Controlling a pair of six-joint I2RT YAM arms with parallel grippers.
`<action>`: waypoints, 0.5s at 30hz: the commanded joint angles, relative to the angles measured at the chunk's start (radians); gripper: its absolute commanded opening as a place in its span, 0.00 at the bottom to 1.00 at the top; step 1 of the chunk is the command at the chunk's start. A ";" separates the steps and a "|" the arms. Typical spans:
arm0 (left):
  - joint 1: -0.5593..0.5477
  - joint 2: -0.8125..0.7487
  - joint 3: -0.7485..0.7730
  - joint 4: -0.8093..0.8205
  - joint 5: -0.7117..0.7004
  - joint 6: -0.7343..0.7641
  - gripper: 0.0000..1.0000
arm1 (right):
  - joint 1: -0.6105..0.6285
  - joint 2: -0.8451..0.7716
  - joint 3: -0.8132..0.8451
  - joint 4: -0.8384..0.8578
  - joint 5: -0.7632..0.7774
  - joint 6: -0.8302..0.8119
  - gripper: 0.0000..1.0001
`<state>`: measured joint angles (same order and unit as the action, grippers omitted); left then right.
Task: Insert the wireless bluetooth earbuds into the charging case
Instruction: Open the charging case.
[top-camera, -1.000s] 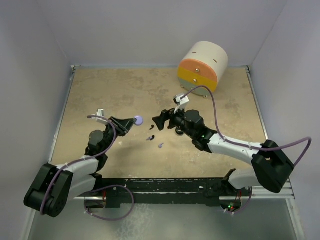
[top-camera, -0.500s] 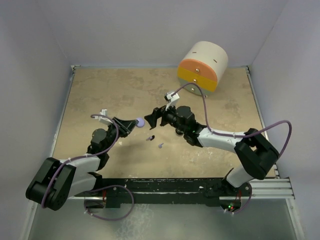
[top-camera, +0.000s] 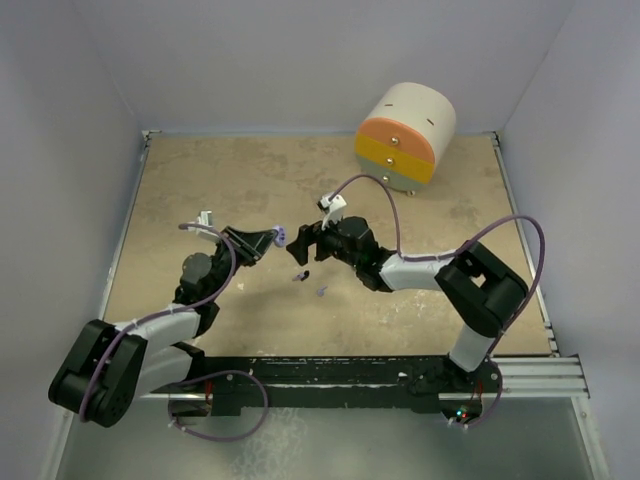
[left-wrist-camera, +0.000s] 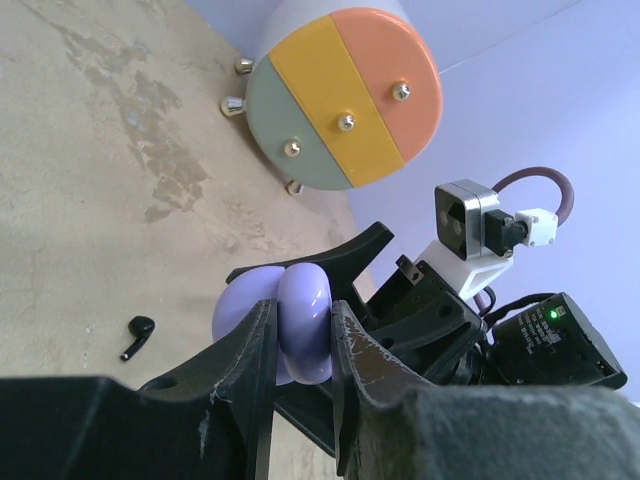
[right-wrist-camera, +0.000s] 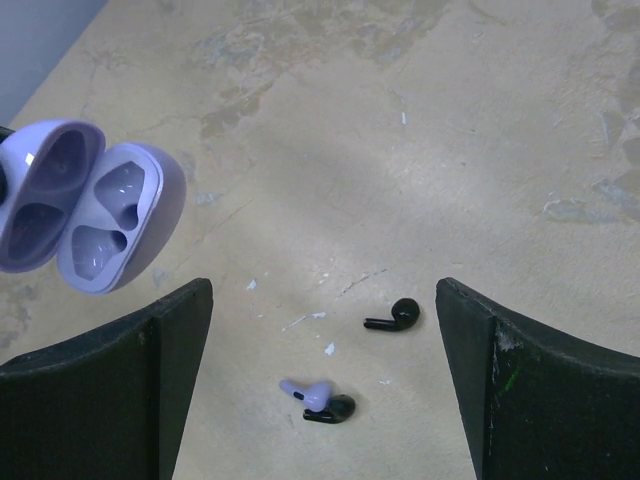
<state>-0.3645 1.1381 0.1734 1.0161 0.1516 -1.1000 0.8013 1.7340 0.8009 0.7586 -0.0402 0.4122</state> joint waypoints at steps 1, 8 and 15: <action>-0.007 -0.041 0.036 0.032 -0.013 -0.008 0.00 | 0.003 -0.075 0.004 0.051 0.042 -0.002 0.94; -0.007 -0.070 0.042 -0.116 -0.110 0.019 0.00 | 0.027 -0.085 -0.002 -0.085 0.127 -0.012 0.91; -0.002 -0.058 0.028 -0.113 -0.112 -0.028 0.00 | 0.117 -0.086 0.018 -0.244 0.291 0.003 0.84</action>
<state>-0.3676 1.0863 0.1818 0.8867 0.0616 -1.1046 0.8658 1.6680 0.7998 0.6159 0.1238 0.4084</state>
